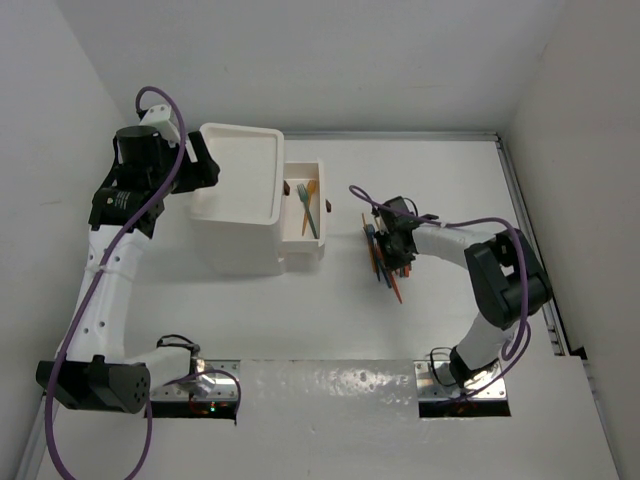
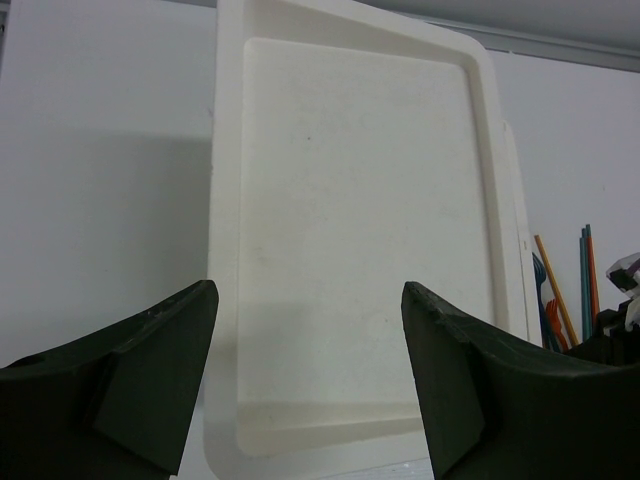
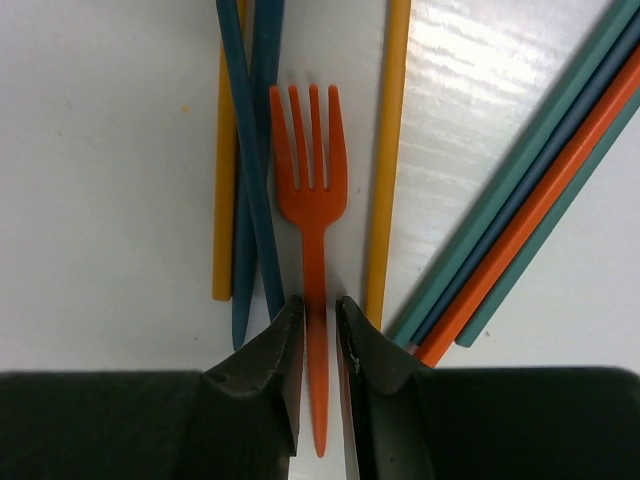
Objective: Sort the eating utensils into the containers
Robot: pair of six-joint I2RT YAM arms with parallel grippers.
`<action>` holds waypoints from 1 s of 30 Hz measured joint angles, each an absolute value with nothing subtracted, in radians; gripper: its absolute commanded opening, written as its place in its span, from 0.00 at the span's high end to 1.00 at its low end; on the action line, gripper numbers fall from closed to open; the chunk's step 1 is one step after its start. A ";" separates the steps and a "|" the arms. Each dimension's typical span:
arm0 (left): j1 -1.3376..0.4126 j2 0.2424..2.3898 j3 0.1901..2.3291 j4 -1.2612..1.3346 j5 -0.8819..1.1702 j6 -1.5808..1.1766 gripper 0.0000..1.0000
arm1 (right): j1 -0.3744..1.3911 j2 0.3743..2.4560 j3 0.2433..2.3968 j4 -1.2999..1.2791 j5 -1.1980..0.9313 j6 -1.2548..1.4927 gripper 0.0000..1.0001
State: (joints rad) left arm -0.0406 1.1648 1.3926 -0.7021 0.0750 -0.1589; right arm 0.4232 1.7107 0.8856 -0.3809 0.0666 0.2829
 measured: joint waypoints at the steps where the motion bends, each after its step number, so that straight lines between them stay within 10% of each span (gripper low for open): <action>1: -0.041 1.165 1.392 -0.702 0.075 -0.159 0.28 | 0.423 1.713 0.887 -0.376 0.066 0.283 0.82; 5: -0.041 1.165 1.392 -0.702 0.075 -0.159 0.28 | 0.423 1.720 0.892 -0.360 0.062 0.279 1.00; 30: -0.041 1.165 1.392 -0.702 0.065 -0.159 0.28 | 0.506 1.793 1.592 -0.322 -0.123 0.742 0.98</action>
